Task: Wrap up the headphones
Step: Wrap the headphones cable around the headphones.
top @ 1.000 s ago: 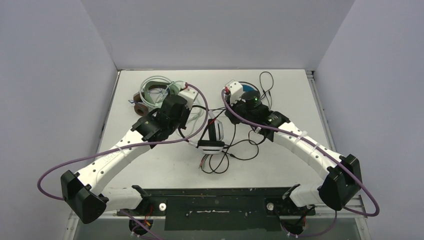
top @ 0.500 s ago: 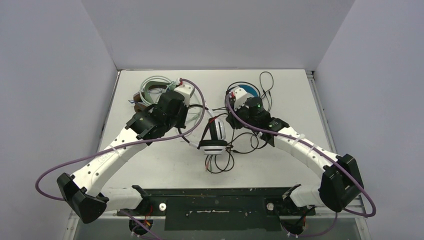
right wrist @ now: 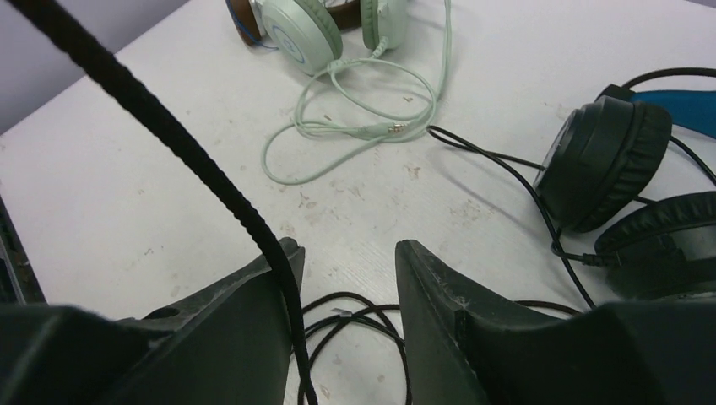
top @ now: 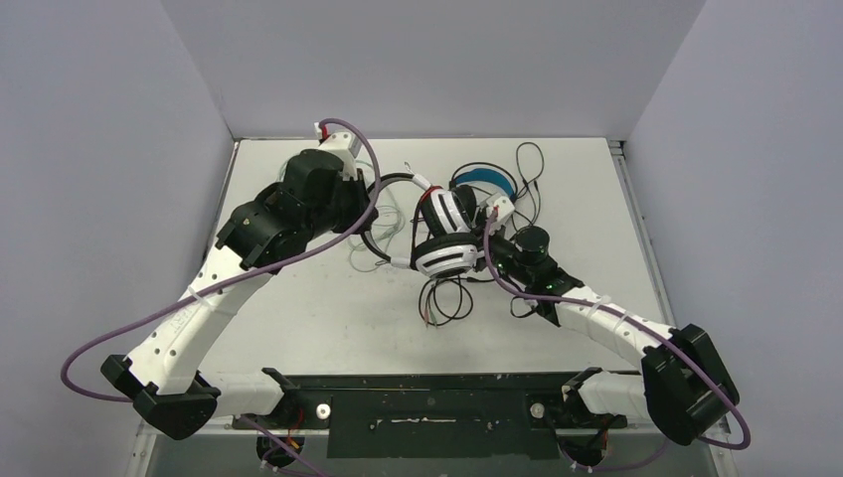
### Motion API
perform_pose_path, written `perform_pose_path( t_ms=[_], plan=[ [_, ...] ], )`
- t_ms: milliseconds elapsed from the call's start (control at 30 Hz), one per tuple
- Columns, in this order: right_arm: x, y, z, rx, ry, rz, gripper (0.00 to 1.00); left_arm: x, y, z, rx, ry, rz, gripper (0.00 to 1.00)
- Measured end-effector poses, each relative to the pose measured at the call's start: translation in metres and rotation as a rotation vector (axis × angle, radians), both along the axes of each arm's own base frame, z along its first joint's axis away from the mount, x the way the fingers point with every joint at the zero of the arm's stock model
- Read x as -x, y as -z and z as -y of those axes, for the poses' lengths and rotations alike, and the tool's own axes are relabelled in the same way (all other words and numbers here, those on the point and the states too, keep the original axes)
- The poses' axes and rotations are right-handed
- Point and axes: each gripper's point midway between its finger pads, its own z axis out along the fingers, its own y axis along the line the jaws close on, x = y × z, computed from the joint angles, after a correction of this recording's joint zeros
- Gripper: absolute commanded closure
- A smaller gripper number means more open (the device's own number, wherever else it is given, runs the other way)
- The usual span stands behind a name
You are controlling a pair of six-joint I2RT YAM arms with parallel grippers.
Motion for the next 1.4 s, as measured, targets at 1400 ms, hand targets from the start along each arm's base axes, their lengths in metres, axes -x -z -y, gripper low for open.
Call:
perform_pose_path(
  t_ms=[1400],
  plan=[
    [0.006, -0.064, -0.003, -0.293, -0.065, 0.148, 0.19, -0.001, 0.009, -0.005, 0.105, -0.108, -0.034, 1.00]
  ],
)
